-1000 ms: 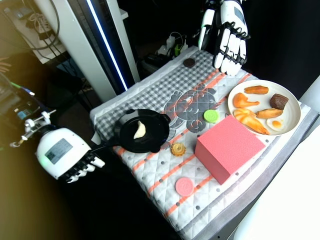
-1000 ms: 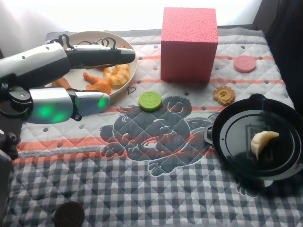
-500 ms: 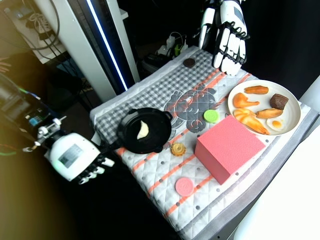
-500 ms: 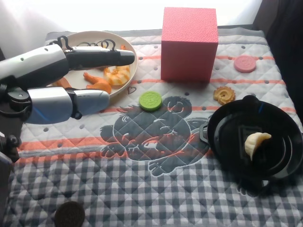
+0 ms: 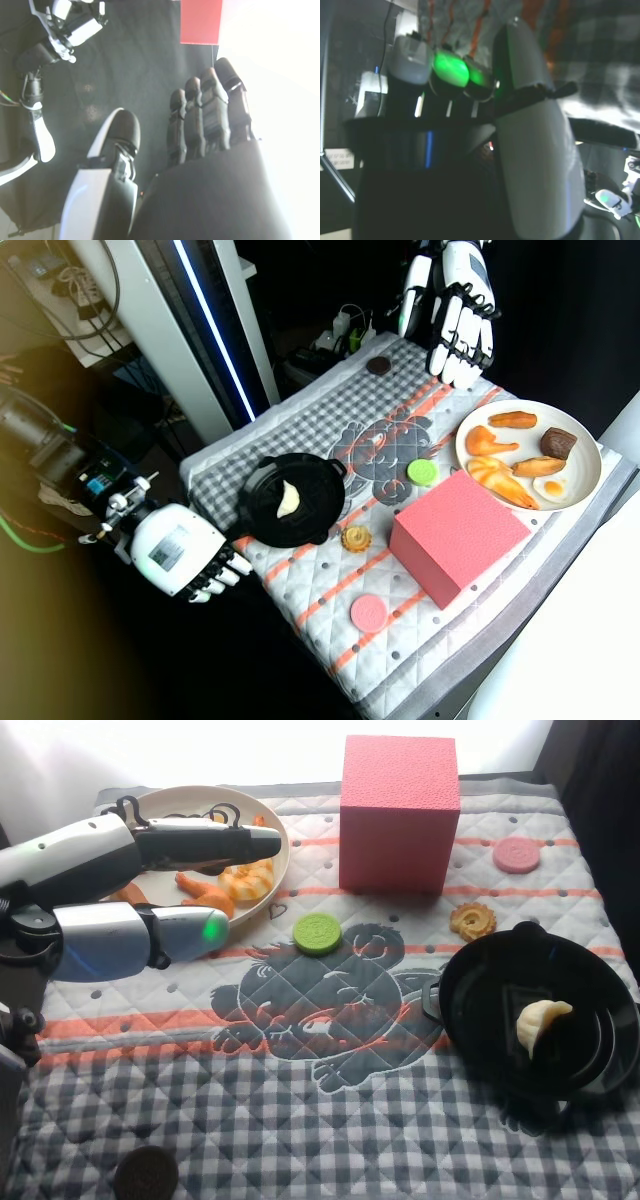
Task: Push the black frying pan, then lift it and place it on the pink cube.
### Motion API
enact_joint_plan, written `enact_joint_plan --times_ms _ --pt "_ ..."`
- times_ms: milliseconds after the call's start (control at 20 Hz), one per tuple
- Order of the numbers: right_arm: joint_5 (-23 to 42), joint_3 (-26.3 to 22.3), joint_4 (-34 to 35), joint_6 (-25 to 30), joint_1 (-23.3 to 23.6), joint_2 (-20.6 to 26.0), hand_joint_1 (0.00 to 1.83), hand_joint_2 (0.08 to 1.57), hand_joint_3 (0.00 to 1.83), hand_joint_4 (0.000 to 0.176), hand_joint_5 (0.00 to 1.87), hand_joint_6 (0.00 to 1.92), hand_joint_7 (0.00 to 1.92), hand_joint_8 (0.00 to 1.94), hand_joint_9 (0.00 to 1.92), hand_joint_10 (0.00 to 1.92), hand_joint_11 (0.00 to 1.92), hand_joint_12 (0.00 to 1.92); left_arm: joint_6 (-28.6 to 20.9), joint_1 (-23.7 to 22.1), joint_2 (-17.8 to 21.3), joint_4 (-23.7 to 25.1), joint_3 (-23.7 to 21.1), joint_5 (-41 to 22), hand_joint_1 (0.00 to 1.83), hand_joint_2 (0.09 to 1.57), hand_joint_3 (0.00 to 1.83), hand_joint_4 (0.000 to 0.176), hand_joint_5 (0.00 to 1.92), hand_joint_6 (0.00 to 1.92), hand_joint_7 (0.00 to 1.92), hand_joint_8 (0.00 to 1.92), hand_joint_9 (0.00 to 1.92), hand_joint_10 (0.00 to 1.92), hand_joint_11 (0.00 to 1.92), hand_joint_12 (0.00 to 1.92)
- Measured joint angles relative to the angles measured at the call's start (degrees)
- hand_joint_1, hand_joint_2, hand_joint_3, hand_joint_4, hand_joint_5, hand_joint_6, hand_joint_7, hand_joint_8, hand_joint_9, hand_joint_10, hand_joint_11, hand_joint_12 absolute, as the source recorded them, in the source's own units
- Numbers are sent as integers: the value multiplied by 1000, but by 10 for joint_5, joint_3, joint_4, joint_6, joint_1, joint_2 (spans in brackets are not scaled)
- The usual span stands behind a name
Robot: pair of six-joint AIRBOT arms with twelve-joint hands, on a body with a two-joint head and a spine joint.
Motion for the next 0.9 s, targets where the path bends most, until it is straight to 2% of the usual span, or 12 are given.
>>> enact_joint_plan --times_ms 100,150,200,250,400,550,600,700,750,900 --pt "2 2 0 0 7 -6 1360 1188 0 0 999 1921 1188 1941 1294 1921 1370 1921 0 1 0 0 0 -2 626 1388 0 0 331 8 343 9 291 22 0 931" --pt "2 4 2 -1 10 -10 1501 1195 3 0 1274 1921 1438 1941 1513 1921 1556 1921 0 1 0 -2 0 -2 616 1391 0 0 339 8 351 6 300 21 0 930" --pt "2 7 1 -1 10 -12 1501 1195 3 0 1274 1921 1438 1941 1513 1921 1556 1921 1 4 0 -5 0 -5 616 1391 0 0 339 8 351 6 300 21 0 930" --pt "2 7 6 -2 14 -14 1560 1210 11 0 1375 1921 1533 1941 1612 1921 1650 1921 2 9 0 -12 0 -7 637 1387 0 0 360 12 365 6 326 27 0 999" --pt "15 9 10 12 14 -17 1560 1217 15 0 1401 1921 1547 1941 1628 1921 1663 1921 2 21 0 -19 0 -11 632 1386 0 0 364 9 343 2 312 16 0 992" --pt "52 7 13 43 6 -17 1537 1229 22 0 1383 1921 1514 1941 1600 1921 1650 1921 3 24 0 -27 0 -12 658 1376 0 0 369 6 348 3 321 15 0 904" --pt "64 2 18 43 5 -17 1550 1218 17 0 1366 1921 1504 1941 1600 1921 1655 1921 3 26 0 -28 0 -14 613 1390 1 0 367 4 342 2 316 10 0 853" --pt "88 -8 20 45 5 -17 1538 1219 17 0 1365 1921 1497 1941 1592 1921 1647 1921 4 26 0 -30 0 -15 581 1400 5 0 361 1 325 1 307 5 0 851" --pt "100 -14 20 43 5 -16 1518 1214 16 0 1358 1921 1490 1941 1591 1921 1645 1921 5 27 0 -31 0 -17 608 1392 0 0 356 2 334 4 322 10 0 966" --pt "159 -18 11 117 -37 -14 1500 1222 21 0 1334 1921 1487 1941 1613 1921 1673 1921 7 33 0 -39 0 -21 606 1395 1 0 345 3 320 2 308 3 0 869"
